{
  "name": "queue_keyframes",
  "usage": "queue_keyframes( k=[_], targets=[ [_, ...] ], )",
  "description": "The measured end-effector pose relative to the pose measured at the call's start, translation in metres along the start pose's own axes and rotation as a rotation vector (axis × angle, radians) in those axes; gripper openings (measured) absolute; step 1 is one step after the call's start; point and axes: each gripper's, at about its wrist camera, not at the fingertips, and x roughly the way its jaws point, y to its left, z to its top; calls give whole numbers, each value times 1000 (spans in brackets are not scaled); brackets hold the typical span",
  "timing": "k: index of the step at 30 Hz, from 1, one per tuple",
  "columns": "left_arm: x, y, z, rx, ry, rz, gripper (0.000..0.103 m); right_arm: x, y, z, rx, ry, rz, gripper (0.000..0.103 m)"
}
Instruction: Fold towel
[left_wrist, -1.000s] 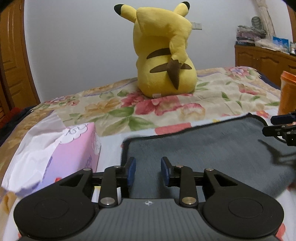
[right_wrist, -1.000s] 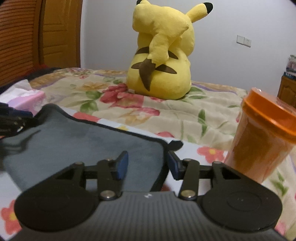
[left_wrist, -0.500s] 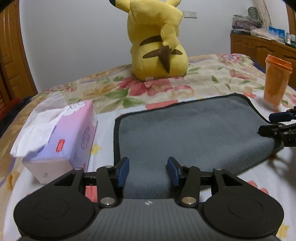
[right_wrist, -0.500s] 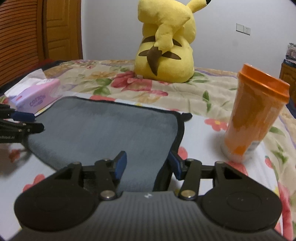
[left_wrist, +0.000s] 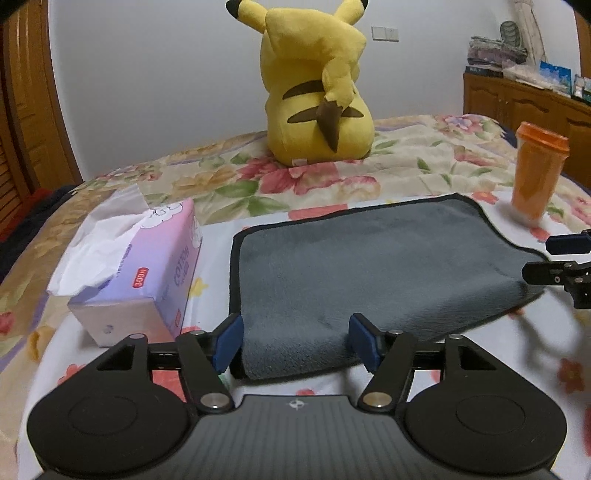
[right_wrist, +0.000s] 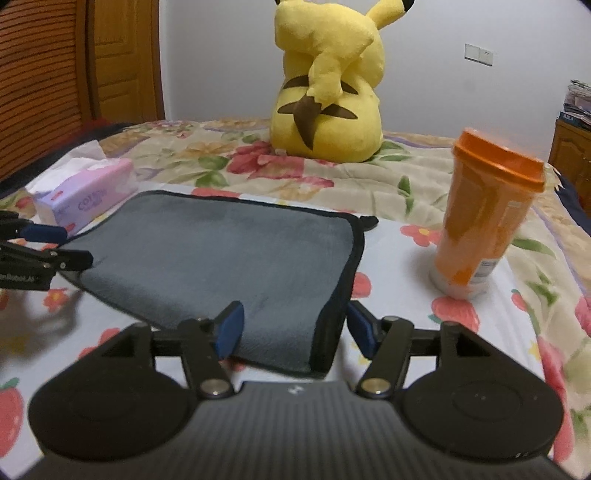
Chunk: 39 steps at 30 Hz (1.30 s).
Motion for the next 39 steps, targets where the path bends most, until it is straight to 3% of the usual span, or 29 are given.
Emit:
queue_keyframes(
  k=[6, 16, 21, 24, 32, 39],
  targets=[
    [-33, -8, 6, 18, -23, -7, 70, -29, 7, 3, 4, -15, 8, 64],
    [-88, -20, 5, 27, -43, -24, 85, -74, 19, 6, 8, -41, 21, 69],
    [-109, -27, 1, 15, -59, -29, 93, -96, 23, 4, 15, -59, 0, 95],
    [-120, -30, -2, 0, -72, -39, 103, -107, 25, 3, 11, -70, -8, 103],
    [-149, -35, -3, -47, -86, -64, 103, -130, 27, 2, 35, -74, -36, 103],
    [-179, -38, 0, -56, -111, -26, 103, -155, 30, 2, 41, -100, -46, 103]
  ],
)
